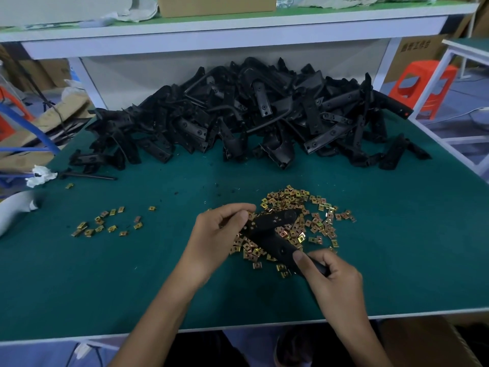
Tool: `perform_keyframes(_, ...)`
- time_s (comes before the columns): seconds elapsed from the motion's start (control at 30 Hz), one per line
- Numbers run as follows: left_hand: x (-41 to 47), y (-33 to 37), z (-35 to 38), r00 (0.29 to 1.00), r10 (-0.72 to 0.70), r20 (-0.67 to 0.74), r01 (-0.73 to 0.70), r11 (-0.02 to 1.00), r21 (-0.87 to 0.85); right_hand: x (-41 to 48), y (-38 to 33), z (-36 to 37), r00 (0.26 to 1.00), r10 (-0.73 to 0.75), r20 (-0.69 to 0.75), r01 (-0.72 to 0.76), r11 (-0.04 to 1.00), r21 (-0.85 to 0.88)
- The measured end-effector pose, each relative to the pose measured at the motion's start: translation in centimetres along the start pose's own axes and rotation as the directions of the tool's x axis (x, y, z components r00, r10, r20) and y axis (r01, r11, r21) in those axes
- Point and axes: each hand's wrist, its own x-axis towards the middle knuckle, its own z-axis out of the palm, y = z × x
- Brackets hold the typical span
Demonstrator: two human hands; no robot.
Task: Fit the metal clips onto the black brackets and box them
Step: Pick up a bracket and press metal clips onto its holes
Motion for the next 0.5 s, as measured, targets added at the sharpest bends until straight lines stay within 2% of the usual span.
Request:
perform_keyframes(0.07, 0.13, -0.04, -0.05, 0.999, -0.031, -0.025, 0.031, 0.999, -0.008, -0.04, -0.08, -0.03, 1.0, 0.005, 0.007, -0.005, 1.0, 0.006)
perform_keyframes(0.2, 0.43, 0.36, -0.79, 0.999, -0.035, 0.04, 0.035, 0.999, 0.007, -0.05, -0.06, -0.12, 1.0, 0.003, 0.004, -0.003, 1.0, 0.017)
perform_keyframes(0.37, 0.44, 0.39, -0.8, 0.998, -0.019, 0.063, 0.008, 0.986, 0.167, -0.16, -0.07, 0.11, 1.0, -0.009, 0.018, 0.01, 0.999, -0.047)
perform_keyframes(0.5, 0.3, 0.18, -0.68, 0.997, -0.057, 0.06, 0.054, 0.998, 0.044, -0.09, -0.17, 0.05, 1.0, 0.007, 0.015, -0.007, 1.0, -0.01)
